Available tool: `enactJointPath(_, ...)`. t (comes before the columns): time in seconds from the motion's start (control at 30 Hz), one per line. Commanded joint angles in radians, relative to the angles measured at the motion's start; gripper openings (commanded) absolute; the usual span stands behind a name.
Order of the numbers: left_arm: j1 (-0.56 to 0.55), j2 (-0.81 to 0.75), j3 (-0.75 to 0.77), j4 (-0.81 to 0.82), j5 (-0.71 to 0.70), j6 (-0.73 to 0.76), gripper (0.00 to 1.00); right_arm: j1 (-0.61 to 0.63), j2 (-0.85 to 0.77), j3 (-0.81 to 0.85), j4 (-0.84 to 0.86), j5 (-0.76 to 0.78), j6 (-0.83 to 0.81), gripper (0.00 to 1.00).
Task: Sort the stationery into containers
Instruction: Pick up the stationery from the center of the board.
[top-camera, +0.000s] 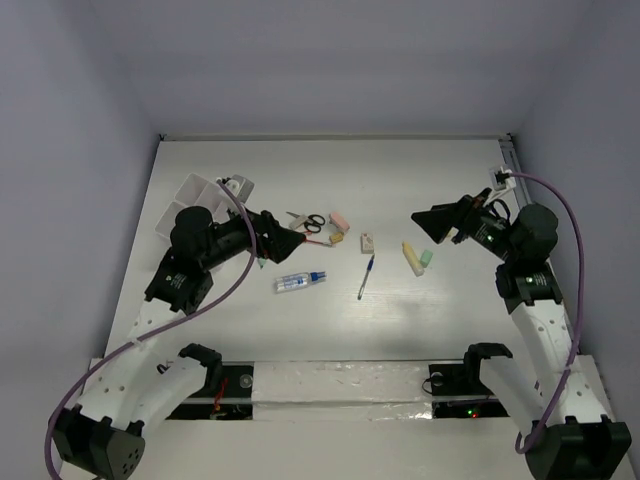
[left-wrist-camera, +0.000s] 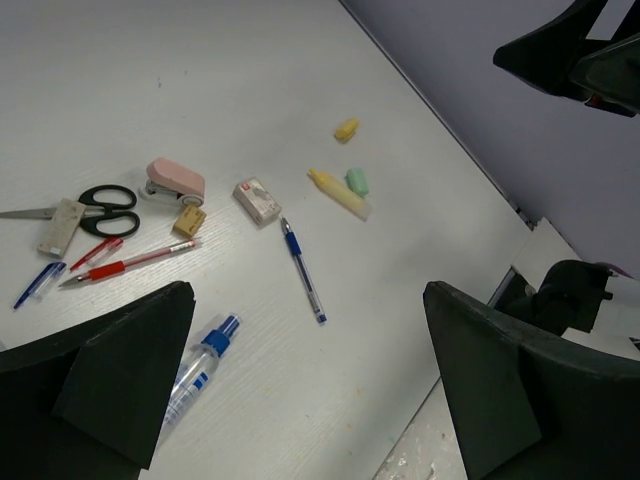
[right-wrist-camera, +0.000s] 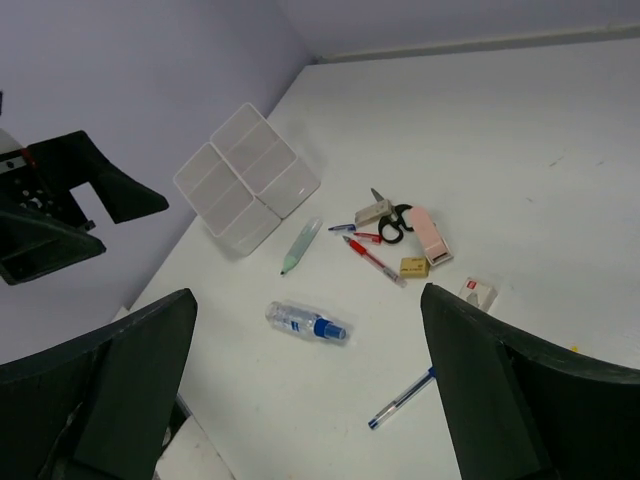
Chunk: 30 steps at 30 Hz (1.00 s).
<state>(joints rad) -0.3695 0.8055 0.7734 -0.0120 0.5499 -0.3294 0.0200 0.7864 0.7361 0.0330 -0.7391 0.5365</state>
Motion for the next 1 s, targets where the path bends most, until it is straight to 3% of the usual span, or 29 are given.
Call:
enactJointPath(0.0, -0.002, 0.024, 0.029, 0.038, 0.036, -0.013, 0.99, -0.003, -0.039, -0.012, 0.03, -0.022, 0.013, 1.0)
enactJointPath(0.2, -0.012, 0.075, 0.052, 0.055, 0.013, -0.001, 0.99, -0.003, -0.068, -0.041, 0.028, -0.037, 0.017, 1.0)
enactJointPath(0.33, -0.142, 0.15, 0.105, -0.098, -0.244, 0.095, 0.99, -0.003, -0.095, -0.069, 0.034, -0.039, 0.022, 1.0)
enactJointPath(0.57, -0.314, 0.383, 0.236, -0.293, -0.609, 0.193, 0.9, 0.007, -0.137, -0.096, 0.018, -0.011, 0.008, 1.0)
enactJointPath(0.8, -0.4, 0.613, 0.259, -0.313, -0.639, 0.302, 0.89, 0.026, -0.182, -0.118, -0.015, 0.046, -0.024, 1.0)
enactJointPath(0.97, -0.413, 0.693, 0.265, -0.316, -0.581, 0.389, 0.87, 0.035, -0.213, -0.124, -0.03, 0.069, -0.043, 1.0)
